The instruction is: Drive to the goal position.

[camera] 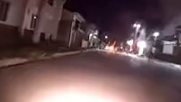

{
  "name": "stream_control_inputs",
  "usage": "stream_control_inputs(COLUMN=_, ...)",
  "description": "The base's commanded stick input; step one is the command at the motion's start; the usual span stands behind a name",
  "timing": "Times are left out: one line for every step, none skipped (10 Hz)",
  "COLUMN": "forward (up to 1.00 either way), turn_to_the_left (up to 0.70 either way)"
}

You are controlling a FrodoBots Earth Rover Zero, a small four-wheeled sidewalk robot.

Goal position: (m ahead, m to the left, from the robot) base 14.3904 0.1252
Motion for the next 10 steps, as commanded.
stream_control_inputs(forward=0.85, turn_to_the_left=-0.12)
stream_control_inputs(forward=0.85, turn_to_the_left=-0.30)
stream_control_inputs(forward=0.85, turn_to_the_left=-0.34)
stream_control_inputs(forward=0.85, turn_to_the_left=-0.08)
stream_control_inputs(forward=0.85, turn_to_the_left=0.00)
stream_control_inputs(forward=0.85, turn_to_the_left=0.00)
stream_control_inputs(forward=0.85, turn_to_the_left=0.00)
stream_control_inputs(forward=0.85, turn_to_the_left=-0.05)
stream_control_inputs(forward=0.85, turn_to_the_left=-0.24)
stream_control_inputs(forward=0.85, turn_to_the_left=-0.34)
